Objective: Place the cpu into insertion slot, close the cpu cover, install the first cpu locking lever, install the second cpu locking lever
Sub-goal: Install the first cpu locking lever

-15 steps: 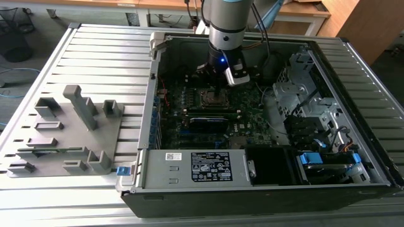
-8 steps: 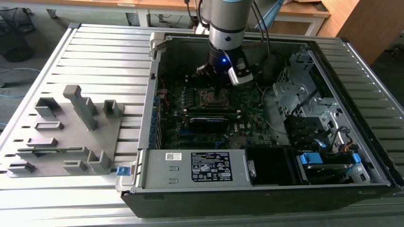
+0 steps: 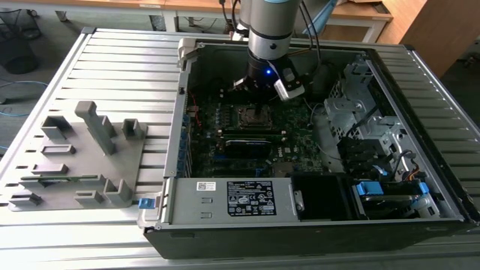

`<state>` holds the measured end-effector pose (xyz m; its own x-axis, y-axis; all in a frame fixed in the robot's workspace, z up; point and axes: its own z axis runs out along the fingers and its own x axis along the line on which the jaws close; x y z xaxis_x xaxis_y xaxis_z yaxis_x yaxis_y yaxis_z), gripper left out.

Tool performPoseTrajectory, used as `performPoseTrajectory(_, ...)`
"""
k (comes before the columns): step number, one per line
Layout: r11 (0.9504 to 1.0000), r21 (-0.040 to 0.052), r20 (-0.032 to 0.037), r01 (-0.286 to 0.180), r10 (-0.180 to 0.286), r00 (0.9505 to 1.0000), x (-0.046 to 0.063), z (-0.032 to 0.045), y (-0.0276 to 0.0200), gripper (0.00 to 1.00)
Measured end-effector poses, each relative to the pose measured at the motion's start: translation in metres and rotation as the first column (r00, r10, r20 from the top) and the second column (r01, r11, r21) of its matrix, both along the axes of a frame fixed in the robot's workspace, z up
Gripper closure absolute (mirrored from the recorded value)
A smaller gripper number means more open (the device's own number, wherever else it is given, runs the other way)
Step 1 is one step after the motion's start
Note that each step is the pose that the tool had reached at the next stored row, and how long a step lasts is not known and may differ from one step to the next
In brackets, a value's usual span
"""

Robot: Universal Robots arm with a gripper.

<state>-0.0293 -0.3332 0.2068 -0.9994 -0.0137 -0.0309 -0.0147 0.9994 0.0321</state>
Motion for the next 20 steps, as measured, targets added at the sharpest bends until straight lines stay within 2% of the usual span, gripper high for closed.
performPoseTrajectory(8, 1.0, 0.0003, 0.0, 0.003, -0.003, 1.0, 0.0, 0.005, 0.0, 0.89)
performPoseTrajectory(12, 0.9984, 0.0, -0.0001, 0.056, -0.056, 0.9984, -0.0001, 0.0052, -0.0001, 0.89)
performPoseTrajectory(20, 0.9984, 0.0, 0.0, 0.056, -0.056, 0.9984, -0.0052, 0.0045, -0.0008, 0.89)
